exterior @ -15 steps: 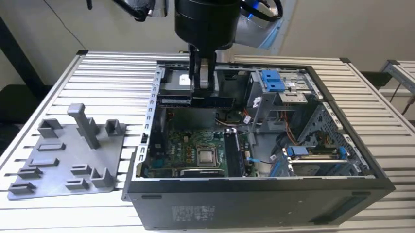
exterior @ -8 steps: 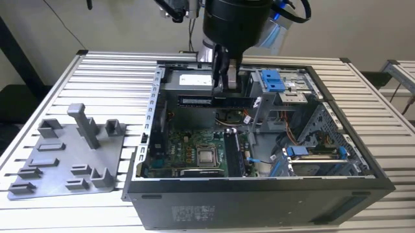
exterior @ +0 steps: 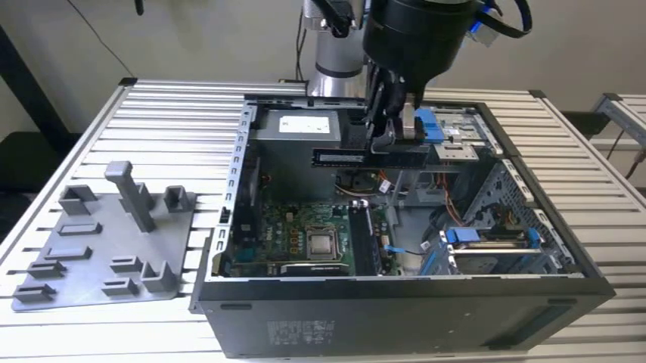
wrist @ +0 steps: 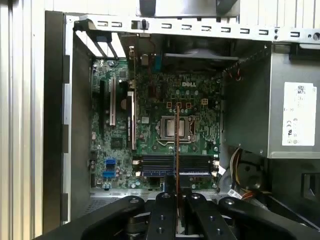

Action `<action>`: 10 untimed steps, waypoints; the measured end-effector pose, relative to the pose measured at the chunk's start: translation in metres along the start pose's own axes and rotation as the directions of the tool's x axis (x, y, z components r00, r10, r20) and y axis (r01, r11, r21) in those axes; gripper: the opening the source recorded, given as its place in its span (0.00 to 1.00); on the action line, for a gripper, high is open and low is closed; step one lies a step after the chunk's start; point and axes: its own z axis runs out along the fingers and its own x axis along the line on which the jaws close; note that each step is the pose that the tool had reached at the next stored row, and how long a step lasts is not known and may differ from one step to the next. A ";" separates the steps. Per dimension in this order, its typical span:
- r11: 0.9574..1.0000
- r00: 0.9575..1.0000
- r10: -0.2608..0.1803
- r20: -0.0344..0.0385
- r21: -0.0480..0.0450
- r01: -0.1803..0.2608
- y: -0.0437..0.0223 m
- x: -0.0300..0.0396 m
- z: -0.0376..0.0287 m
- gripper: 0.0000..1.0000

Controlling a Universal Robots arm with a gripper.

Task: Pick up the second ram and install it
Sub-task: 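Pick up the second ram and move it above second insertion slot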

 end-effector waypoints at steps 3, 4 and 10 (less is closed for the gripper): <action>1.000 1.000 0.000 0.000 0.000 0.000 -0.0121 0.0000 -0.0006 0.14; 1.000 1.000 0.000 0.000 0.000 0.000 -0.0157 0.0000 -0.0007 0.14; 1.000 1.000 0.000 0.000 0.000 0.000 -0.0352 0.0000 -0.0016 0.14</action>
